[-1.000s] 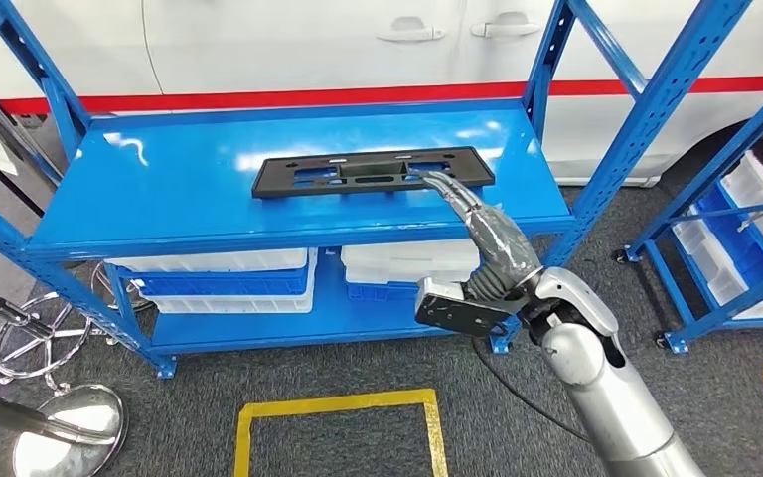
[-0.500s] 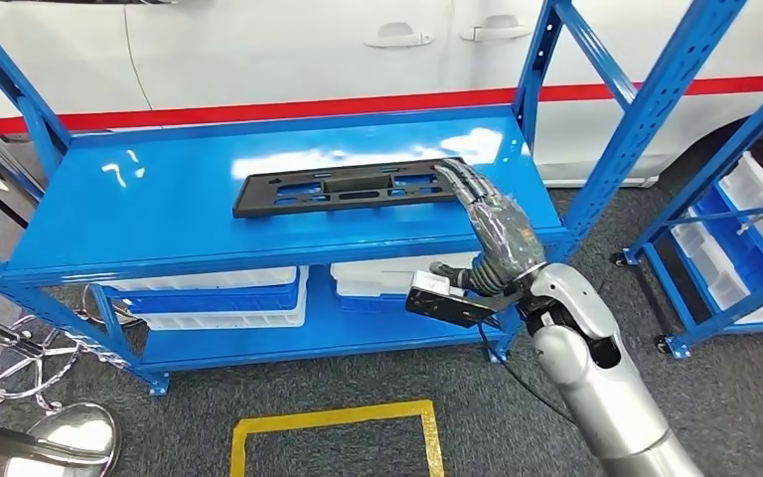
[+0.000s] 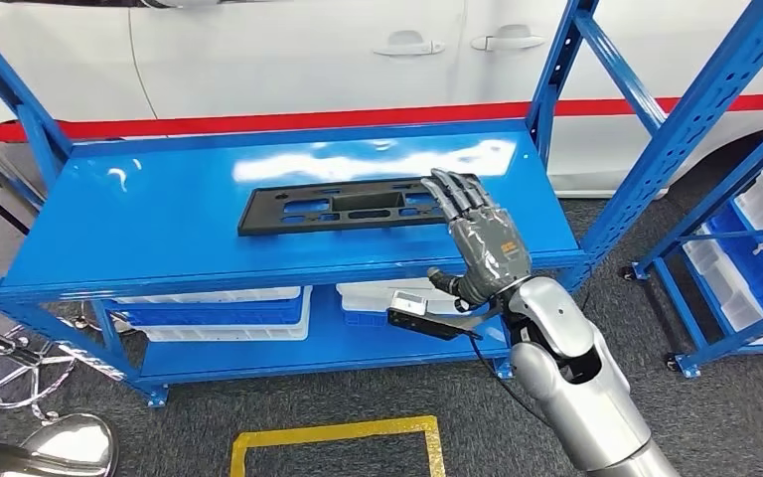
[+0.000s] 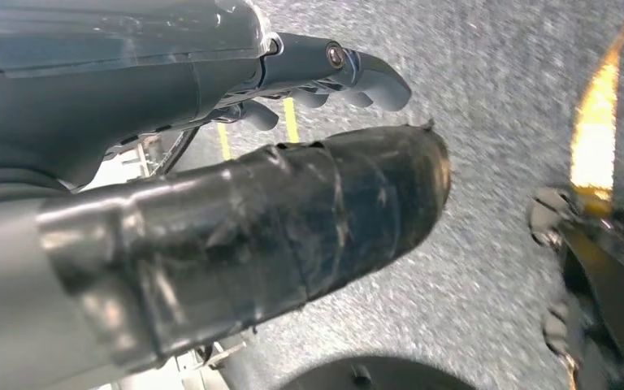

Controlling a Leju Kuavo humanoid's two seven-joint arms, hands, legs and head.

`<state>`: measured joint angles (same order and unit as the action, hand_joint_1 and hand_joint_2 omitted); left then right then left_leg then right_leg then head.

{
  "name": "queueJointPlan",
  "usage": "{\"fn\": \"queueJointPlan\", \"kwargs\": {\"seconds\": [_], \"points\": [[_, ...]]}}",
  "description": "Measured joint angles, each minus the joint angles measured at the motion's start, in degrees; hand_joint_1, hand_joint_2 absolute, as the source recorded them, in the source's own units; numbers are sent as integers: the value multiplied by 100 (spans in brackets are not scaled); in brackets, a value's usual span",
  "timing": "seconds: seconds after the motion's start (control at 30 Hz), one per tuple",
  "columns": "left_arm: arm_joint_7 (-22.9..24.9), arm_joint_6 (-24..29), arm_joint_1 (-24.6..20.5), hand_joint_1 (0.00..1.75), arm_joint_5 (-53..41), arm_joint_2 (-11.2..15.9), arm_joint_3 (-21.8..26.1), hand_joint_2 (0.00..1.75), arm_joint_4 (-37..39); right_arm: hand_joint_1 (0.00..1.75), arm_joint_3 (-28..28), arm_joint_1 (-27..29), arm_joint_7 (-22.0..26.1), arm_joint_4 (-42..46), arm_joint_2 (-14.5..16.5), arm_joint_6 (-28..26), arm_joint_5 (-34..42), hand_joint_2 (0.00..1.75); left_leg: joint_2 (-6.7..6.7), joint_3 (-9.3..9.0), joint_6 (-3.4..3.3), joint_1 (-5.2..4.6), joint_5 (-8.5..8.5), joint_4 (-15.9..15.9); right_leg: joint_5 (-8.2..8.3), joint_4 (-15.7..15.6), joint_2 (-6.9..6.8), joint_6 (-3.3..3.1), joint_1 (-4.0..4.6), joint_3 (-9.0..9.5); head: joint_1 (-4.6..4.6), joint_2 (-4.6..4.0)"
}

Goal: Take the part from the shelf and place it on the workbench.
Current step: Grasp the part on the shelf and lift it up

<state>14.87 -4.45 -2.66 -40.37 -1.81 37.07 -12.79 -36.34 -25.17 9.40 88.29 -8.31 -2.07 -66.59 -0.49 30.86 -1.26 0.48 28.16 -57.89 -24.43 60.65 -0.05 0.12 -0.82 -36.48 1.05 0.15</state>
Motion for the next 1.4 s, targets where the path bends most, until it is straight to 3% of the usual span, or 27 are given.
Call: {"fn": "queueJointPlan", "kwargs": {"seconds": [0.1, 0.17, 0.27, 0.3, 0.33, 0.37, 0.43, 0.47, 0.5, 0.6, 0.67, 0.77, 0.8, 0.83, 0.87, 0.93, 1.0, 1.07, 1.17, 1.2, 1.3, 1.33, 1.37, 1.4], "points": [[-29, -25, -20, 0, -37, -5, 50, 0, -2, 0, -31, -8, 29, -57, 46, -3, -9, 175, 13, -16, 89, 0, 48, 14, -87, -101, 9, -83, 3, 74, 3, 0], [-33, -38, -32, 0, -86, -10, 79, 0, -7, 0, -59, -33, 47, -90, 69, 1, -7, 175, 19, 83, 134, 10, 204, -251, -111, -166, 9, -151, -22, 160, 4, 0], [40, -44, -34, 0, -181, -15, 142, 0, -9, 0, -177, -60, 85, -167, 99, 26, 33, 175, 18, 712, 171, 20, 562, -1346, -182, -190, -1, -234, -5, 268, 7, 0], [79, -44, -30, 0, -207, -15, 165, 0, -9, 0, -220, -54, 96, -216, 109, 26, 50, 175, 19, 893, 179, 21, 564, -1586, -210, -190, -1, -244, 3, 302, 7, 0], [117, -45, -20, 0, -232, -15, 184, 0, -9, 0, -261, -49, 107, -276, 122, 18, 62, 175, 19, 977, 181, 22, 453, -1616, -242, -189, 4, -246, 8, 341, 7, 0], [152, -50, -9, 0, -257, -14, 199, 0, -10, 0, -295, -45, 117, -340, 140, 4, 73, 175, 19, 949, 175, 22, 234, -1420, -276, -188, 12, -241, 9, 389, 7, 0], [240, -72, 16, 0, -316, -9, 228, 0, -11, 0, -353, -50, 139, -487, 193, -49, 88, 175, 19, 692, 137, 11, -261, -686, -354, -184, 26, -211, 20, 488, 6, 0], [286, -83, 18, 0, -347, -7, 244, 0, -12, 0, -378, -55, 147, -564, 219, -81, 93, 175, 19, 560, 114, 0, -385, -361, -388, -177, 31, -187, 31, 516, 6, 0], [333, -89, 13, 0, -376, -5, 264, 0, -16, 0, -400, -57, 151, -644, 240, -112, 101, 175, 17, 479, 93, -12, -422, -171, -411, -173, 28, -162, 40, 526, 5, 0], [446, -88, -3, 0, -437, -6, 323, 0, -34, 0, -441, -40, 160, -849, 273, -173, 134, 175, 10, 414, 29, -11, -356, -52, -457, -178, 11, -88, 47, 533, 5, 0], [482, -88, 10, 0, -456, -9, 347, 0, -43, 0, -450, -38, 161, -934, 281, -202, 146, 175, 15, 351, -28, 18, -345, 8, -585, 29, 8, -25, 39, 452, 3, 0], [493, -88, 15, 0, -457, -11, 368, 0, -48, 0, -454, -18, 161, -1029, 280, -216, 154, 175, 24, 300, -101, 26, -303, 29, -983, 1051, 8, 60, 6, -122, 3, 0], [493, -86, 14, 0, -457, -10, 377, 0, -50, 0, -455, -3, 161, -1062, 280, -216, 157, 175, 22, 286, -108, 26, -284, 26, -1024, 1332, 7, 80, -7, -317, 3, 0], [493, -84, 12, 0, -457, -10, 387, 0, -54, 0, -455, 9, 161, -1093, 280, -216, 160, 175, 18, 261, -108, 27, -261, 22, -955, 1428, 7, 93, -21, -425, 3, 0], [493, -82, 11, 0, -456, -11, 401, 0, -56, 0, -455, 11, 161, -1120, 280, -216, 164, 175, 14, 226, -100, 28, -233, 14, -780, 1311, 5, 99, -34, -423, 3, 0], [493, -79, 15, 0, -452, -17, 431, 0, -61, 0, -455, -8, 161, -1167, 280, -218, 173, 175, 11, 144, -66, 27, -156, -10, -311, 640, 1, 83, -48, -179, 3, 0], [492, -79, 15, 0, -444, -24, 460, 0, -65, 0, -454, -34, 162, -1204, 281, -220, 180, 175, 8, 120, -4, 13, -93, -45, -123, 89, -3, 31, -22, 54, 4, 0], [491, -80, 11, 0, -440, -26, 488, 0, -70, 0, -449, -49, 168, -1233, 281, -223, 185, 175, 12, 133, 60, 3, -76, -51, -171, -36, 3, -27, 8, 106, 5, 0], [488, -87, 1, 0, -467, -33, 541, 0, -79, 0, -437, -65, 185, -1255, 287, -224, 187, 175, 24, 157, 144, 21, 39, -166, -174, -118, 9, -133, -21, 183, 7, 0], [485, -91, -2, 0, -479, -38, 561, 0, -80, 0, -436, -77, 191, -1258, 291, -222, 188, 175, 23, 268, 164, 28, 166, -408, -181, -145, 5, -171, -29, 220, 7, 0], [478, -114, 0, 0, -527, -48, 617, 0, -87, 0, -439, -98, 196, -1294, 297, -214, 189, 175, 24, 886, 203, 32, 559, -1527, -228, -152, -7, -240, -1, 273, 10, 0], [478, -125, 4, 0, -543, -48, 634, 0, -90, 0, -439, -99, 196, -1313, 299, -212, 189, 175, 24, 1000, 207, 33, 527, -1670, -244, -151, -4, -247, 7, 292, 10, 0], [478, -133, 9, 0, -553, -48, 652, 0, -91, 0, -440, -100, 196, -1328, 302, -211, 189, 175, 24, 999, 202, 32, 382, -1586, -262, -149, 2, -246, 11, 317, 10, 0], [478, -138, 13, 0, -560, -48, 667, 0, -91, 0, -440, -102, 196, -1339, 305, -211, 189, 175, 25, 900, 191, 32, 152, -1306, -286, -146, 10, -239, 13, 351, 10, 0]]}}
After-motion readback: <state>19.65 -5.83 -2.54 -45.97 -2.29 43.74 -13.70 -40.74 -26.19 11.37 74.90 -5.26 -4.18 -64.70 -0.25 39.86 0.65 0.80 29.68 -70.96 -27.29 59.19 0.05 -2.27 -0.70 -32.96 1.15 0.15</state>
